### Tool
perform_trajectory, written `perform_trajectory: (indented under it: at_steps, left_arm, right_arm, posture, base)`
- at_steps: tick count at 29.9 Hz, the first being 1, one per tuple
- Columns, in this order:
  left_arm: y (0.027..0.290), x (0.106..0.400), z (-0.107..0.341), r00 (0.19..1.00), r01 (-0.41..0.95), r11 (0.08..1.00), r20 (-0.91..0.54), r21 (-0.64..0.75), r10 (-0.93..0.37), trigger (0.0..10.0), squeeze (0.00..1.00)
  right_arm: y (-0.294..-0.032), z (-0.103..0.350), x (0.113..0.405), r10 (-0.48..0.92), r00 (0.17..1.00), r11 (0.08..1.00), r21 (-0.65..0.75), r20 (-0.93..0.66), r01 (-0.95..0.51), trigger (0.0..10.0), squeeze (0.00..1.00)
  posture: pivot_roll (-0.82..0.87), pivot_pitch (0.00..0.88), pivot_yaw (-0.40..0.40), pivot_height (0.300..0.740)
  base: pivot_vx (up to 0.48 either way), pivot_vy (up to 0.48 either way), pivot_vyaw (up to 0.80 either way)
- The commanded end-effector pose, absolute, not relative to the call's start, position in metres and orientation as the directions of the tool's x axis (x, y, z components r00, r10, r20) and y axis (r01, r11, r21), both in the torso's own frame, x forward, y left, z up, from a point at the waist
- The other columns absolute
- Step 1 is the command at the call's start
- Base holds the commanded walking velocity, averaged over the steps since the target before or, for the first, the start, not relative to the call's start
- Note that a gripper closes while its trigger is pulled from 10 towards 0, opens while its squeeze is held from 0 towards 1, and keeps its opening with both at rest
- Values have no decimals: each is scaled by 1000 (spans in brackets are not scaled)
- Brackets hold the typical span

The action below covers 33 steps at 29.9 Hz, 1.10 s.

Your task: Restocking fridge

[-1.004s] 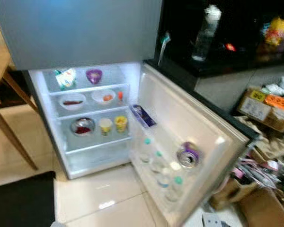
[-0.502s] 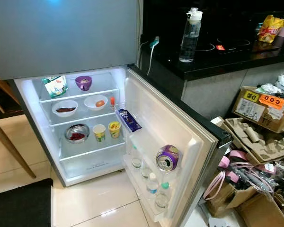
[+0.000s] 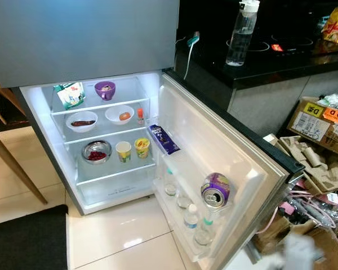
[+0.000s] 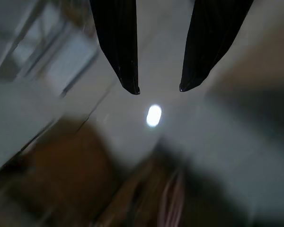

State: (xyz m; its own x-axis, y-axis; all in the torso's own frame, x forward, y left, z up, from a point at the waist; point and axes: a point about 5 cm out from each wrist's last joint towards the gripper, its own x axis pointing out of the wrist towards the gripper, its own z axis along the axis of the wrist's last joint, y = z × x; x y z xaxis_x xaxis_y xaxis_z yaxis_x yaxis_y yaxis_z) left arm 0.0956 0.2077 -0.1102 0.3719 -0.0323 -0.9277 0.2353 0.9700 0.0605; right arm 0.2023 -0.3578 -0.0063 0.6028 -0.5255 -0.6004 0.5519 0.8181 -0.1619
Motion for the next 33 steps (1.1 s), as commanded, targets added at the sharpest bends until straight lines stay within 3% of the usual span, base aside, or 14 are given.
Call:
perform_trajectory:
  at_steps: [1, 3, 6, 9, 15, 17, 19, 22, 23, 25, 27, 29, 30, 33]
  left_arm:
    - [201, 84, -114, 324, 258, 966, -944, 32, -55, 10000, 0]
    - [201, 84, -114, 323, 260, 965, -945, 32, -56, 10000, 0]
    - [200, 84, -114, 323, 263, 964, -945, 29, -59, 10000, 0]
    - [199, 85, -114, 324, 264, 964, -944, 29, -61, 10000, 0]
    - [198, 85, -115, 323, 269, 963, -944, 28, -63, 10000, 0]
    - [198, 85, -115, 323, 269, 963, -944, 28, -63, 10000, 0]
    - [200, 84, -114, 321, 269, 963, -945, 31, -60, 10000, 0]
    - [200, 84, -114, 321, 269, 963, -945, 32, -58, 10000, 0]
    - [200, 84, -114, 320, 269, 963, -946, 33, -57, 10000, 0]
    - [200, 84, -114, 320, 269, 963, -946, 33, -57, 10000, 0]
    - [199, 84, -115, 319, 271, 962, -946, 30, -60, 10000, 0]
    - [199, 84, -115, 319, 271, 962, -946, 30, -60, 10000, 0]
    - [199, 84, -115, 318, 273, 962, -946, 29, -62, 10000, 0]
    - [198, 84, -115, 319, 273, 962, -946, 27, -64, 10000, 0]
  right_arm:
    - [-346, -11, 208, -478, 632, 834, -89, -610, 545, 10000, 0]
    - [-338, -4, 224, -407, 707, 873, -20, -579, 487, 10000, 0]
    - [-305, 6, 256, -165, 848, 958, 122, -503, 259, 10000, 0]
    - [-296, 7, 261, -95, 867, 968, 158, -490, 196, 10000, 0]
    - [-255, -7, 259, 248, 833, 950, 294, -495, -108, 10000, 0]
    - [-255, -7, 259, 248, 833, 950, 294, -495, -108, 10000, 0]
    - [-232, -15, 250, 442, 749, 887, 366, -494, -282, 10000, 0]
    - [-215, -18, 247, 559, 681, 823, 414, -472, -389, 10000, 0]
    - [-195, -18, 245, 674, 604, 735, 467, -426, -491, 10000, 0]
    - [-195, -18, 245, 674, 604, 735, 467, -426, -491, 10000, 0]
    - [-152, -7, 247, 871, 419, 487, 551, -255, -678, 10000, 0]
    - [-152, -7, 247, 871, 419, 487, 551, -255, -678, 10000, 0]
    - [-134, 2, 248, 929, 335, 364, 571, -160, -736, 10000, 0]
    - [-122, 11, 252, 947, 306, 303, 567, -93, -766, 10000, 0]
  posture:
    - [-75, 0, -25, 740]
    - [-75, 0, -25, 740]
    - [-74, 0, -26, 740]
    - [-74, 0, -26, 740]
    - [-73, 0, -23, 740]
    - [-73, 0, -23, 740]
    - [-73, 0, -25, 740]
    - [-73, 0, -25, 740]
    - [-73, 0, -25, 740]
    - [-73, 0, -25, 740]
    - [-73, 0, -29, 740]
    - [-73, 0, -29, 740]
    - [-73, 0, -29, 740]
    - [-70, 0, -31, 740]
  base:
    - [0, 0, 0]
    - [0, 0, 0]
    - [0, 0, 0]
    - [0, 0, 0]
    - [0, 0, 0]
    - [0, 0, 0]
    - [0, 0, 0]
    - [0, 0, 0]
    - [0, 0, 0]
    - [0, 0, 0]
    - [0, 0, 0]
    - [0, 0, 0]
    - [0, 0, 0]
    - [0, 0, 0]
